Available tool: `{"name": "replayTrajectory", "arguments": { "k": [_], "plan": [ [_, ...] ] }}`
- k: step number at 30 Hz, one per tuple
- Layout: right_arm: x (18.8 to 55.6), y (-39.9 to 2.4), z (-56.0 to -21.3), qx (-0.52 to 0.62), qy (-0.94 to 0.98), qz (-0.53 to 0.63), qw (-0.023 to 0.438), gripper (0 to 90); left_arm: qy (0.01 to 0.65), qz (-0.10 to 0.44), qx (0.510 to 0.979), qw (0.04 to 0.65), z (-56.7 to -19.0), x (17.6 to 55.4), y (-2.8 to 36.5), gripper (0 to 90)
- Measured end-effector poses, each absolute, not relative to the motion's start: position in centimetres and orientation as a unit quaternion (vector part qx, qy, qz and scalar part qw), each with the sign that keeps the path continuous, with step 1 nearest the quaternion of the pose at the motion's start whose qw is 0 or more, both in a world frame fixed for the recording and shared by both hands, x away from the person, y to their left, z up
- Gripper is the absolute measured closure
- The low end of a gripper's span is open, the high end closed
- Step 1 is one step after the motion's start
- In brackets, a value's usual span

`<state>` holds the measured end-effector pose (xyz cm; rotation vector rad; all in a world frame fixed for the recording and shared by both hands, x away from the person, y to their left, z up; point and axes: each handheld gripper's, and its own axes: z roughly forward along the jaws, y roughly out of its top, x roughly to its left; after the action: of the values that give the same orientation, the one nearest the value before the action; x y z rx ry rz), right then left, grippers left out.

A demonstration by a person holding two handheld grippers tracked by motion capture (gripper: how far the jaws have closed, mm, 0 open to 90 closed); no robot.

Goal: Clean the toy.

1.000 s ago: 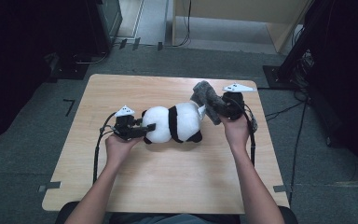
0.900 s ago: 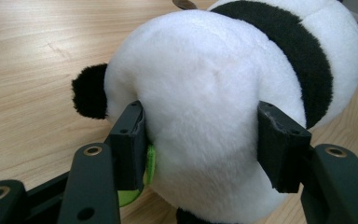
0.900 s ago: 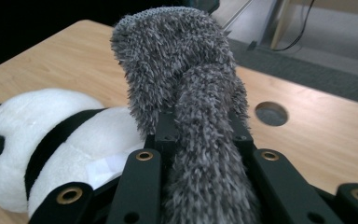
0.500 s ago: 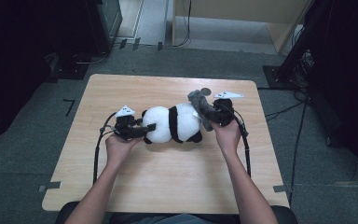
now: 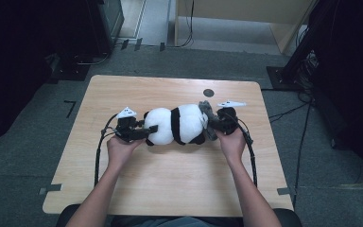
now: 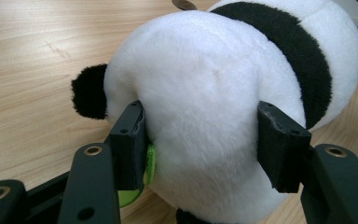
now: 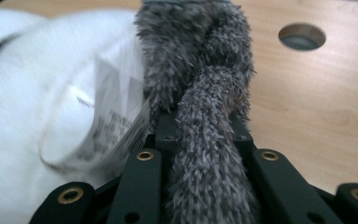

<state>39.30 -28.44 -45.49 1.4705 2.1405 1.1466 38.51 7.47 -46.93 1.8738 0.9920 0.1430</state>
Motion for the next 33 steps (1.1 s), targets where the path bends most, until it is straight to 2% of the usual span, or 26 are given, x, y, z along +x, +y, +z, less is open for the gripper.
{"name": "replayTrajectory", "arguments": {
  "k": [8,17,24,33],
  "plan": [
    [39.3,-27.5,-47.9,0.513,0.766,0.364,0.13,74.1,0.408,0.059,0.77,0.487,-46.9,38.5,7.5,41.7],
    [39.6,-27.6,-48.6,0.51,0.778,0.347,0.119,73.9,0.408,0.059,0.77,0.487,-46.9,38.5,7.5,41.7],
    [39.2,-28.6,-47.5,0.518,0.765,0.358,0.133,74.2,0.409,0.059,0.77,0.486,-46.9,38.5,7.5,41.7],
    [38.0,-30.1,-43.6,0.507,0.745,0.401,0.166,74.4,0.408,0.059,0.771,0.485,-46.8,38.5,7.5,41.5]
  ]
}}
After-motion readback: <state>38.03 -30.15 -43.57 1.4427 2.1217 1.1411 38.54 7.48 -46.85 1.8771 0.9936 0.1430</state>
